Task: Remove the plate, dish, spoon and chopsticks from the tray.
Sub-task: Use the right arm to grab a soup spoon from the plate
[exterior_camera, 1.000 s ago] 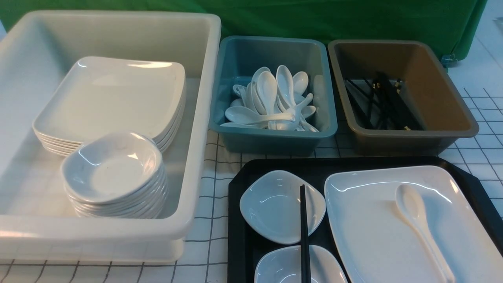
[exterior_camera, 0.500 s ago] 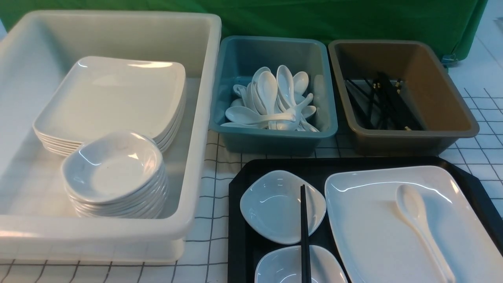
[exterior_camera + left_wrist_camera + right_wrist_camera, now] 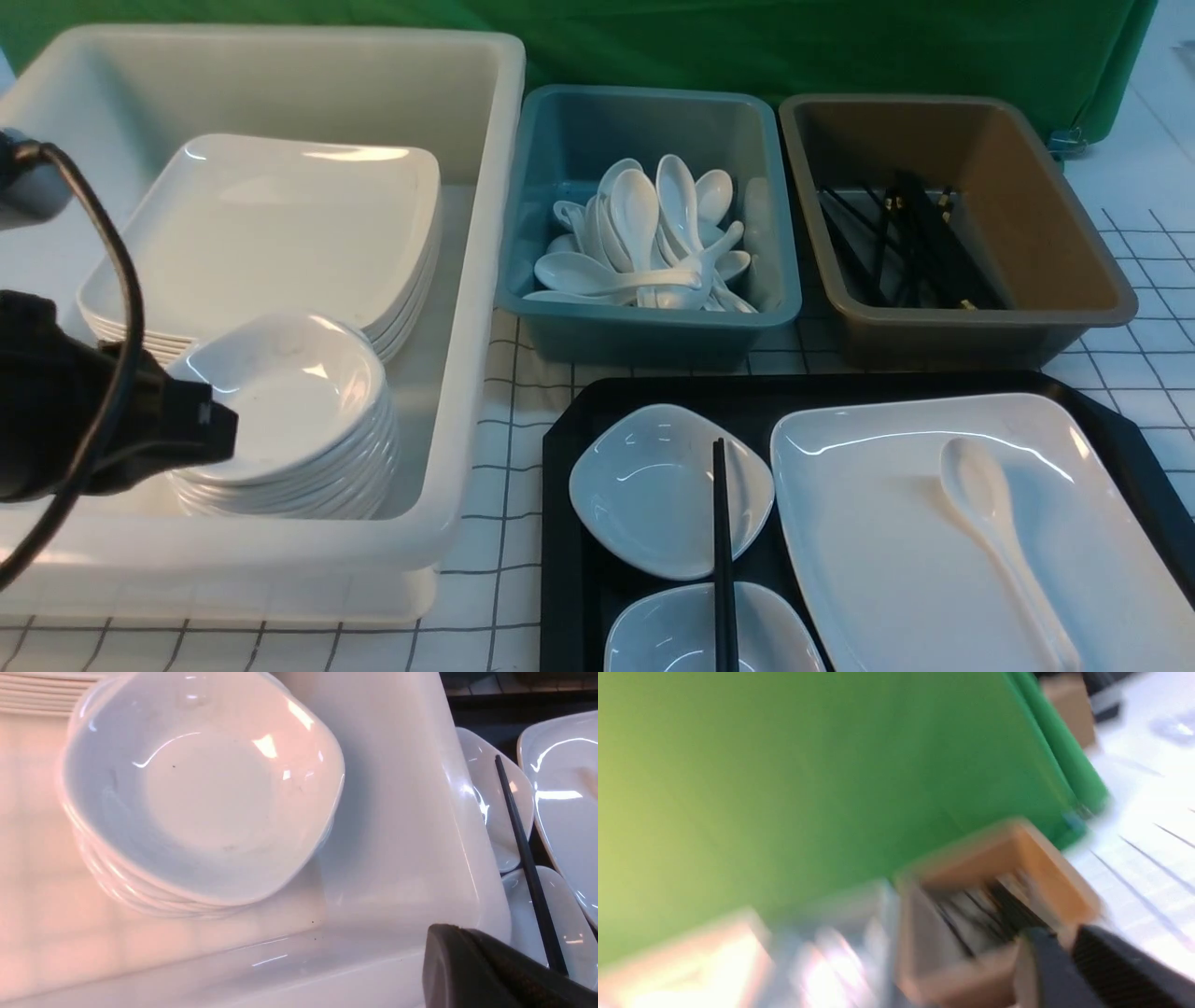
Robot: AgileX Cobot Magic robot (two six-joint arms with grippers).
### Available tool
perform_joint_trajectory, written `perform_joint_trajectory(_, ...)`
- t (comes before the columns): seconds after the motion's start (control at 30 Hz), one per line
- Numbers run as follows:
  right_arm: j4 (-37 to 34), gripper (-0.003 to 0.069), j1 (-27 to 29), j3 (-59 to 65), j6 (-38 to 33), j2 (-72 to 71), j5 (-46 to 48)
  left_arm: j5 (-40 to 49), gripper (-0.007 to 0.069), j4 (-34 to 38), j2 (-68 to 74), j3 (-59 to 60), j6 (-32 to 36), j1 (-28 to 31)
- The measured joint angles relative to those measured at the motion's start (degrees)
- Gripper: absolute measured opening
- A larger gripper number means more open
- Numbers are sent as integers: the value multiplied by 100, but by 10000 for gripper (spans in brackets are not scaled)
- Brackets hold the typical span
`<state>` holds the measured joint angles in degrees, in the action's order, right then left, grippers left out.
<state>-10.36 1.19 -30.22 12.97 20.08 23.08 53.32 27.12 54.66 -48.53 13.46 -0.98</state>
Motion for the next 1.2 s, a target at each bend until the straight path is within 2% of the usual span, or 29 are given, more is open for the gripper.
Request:
perform_joint_trajectory(0.03, -13, 36, 0, -313, -475, 300, 386, -25, -4, 24, 19, 0, 56, 0)
perform_joint_trajectory(0.13, -19, 12, 0, -1069, -1263, 1375, 1648, -122, -4, 223, 42, -12, 272, 0)
perform_joint_trajectory(0.27, -25, 7, 0, -1810, -1766, 2862, 2922, -277, -6, 836, 58, -18, 673, 0)
perform_joint_trajectory(0.37, -46, 13, 0, -2066, -2166, 3834, 3292, -309, -6, 1032, 70, -67, 860, -81)
perform_joint_trajectory(0.47, -129, 45, -23, -2121, -2758, 4564, 3377, -346, -6, 876, 150, -271, 864, -490)
perform_joint_trajectory(0.57, -128, 119, -216, -2121, -2972, 5104, 3251, -382, -6, 544, 385, -613, 632, -1262)
perform_joint_trajectory(0.6, -128, 134, -235, -2121, -2973, 5171, 3226, -388, -6, 519, 409, -640, 607, -1324)
perform_joint_trajectory(0.63, -128, 205, -409, -2128, -2993, 5421, 2979, -449, -6, 242, 658, -891, 383, -1919)
perform_joint_trajectory(0.7, -128, 298, -598, -2128, -2993, 5703, 2722, -536, -6, -99, 976, -1117, 148, -2548)
perform_joint_trajectory(0.73, -128, 320, -620, -2128, -2993, 5730, 2695, -551, -6, -140, 1015, -1161, 123, -2616)
perform_joint_trajectory(0.8, -108, 428, -867, -2141, -2986, 6006, 2429, -624, -6, -586, 1526, -1384, -82, -3477)
perform_joint_trajectory(0.87, -34, 497, -1031, -2155, -2952, 6249, 2267, -694, -6, -803, 1888, -1511, -142, -3972)
perform_joint_trajectory(0.93, 96, 526, -1118, -2155, -2903, 6501, 2161, -787, -6, -867, 2261, -1636, -115, -4399)
perform_joint_trajectory(1.03, 296, 531, -1146, -2155, -2666, 6872, 2150, -952, -6, -870, 2771, -1835, 22, -4818)
perform_joint_trajectory(1.2, 531, 511, -1149, -2155, -2414, 7333, 2045, -975, -6, -870, 3397, -2141, 79, -5050)
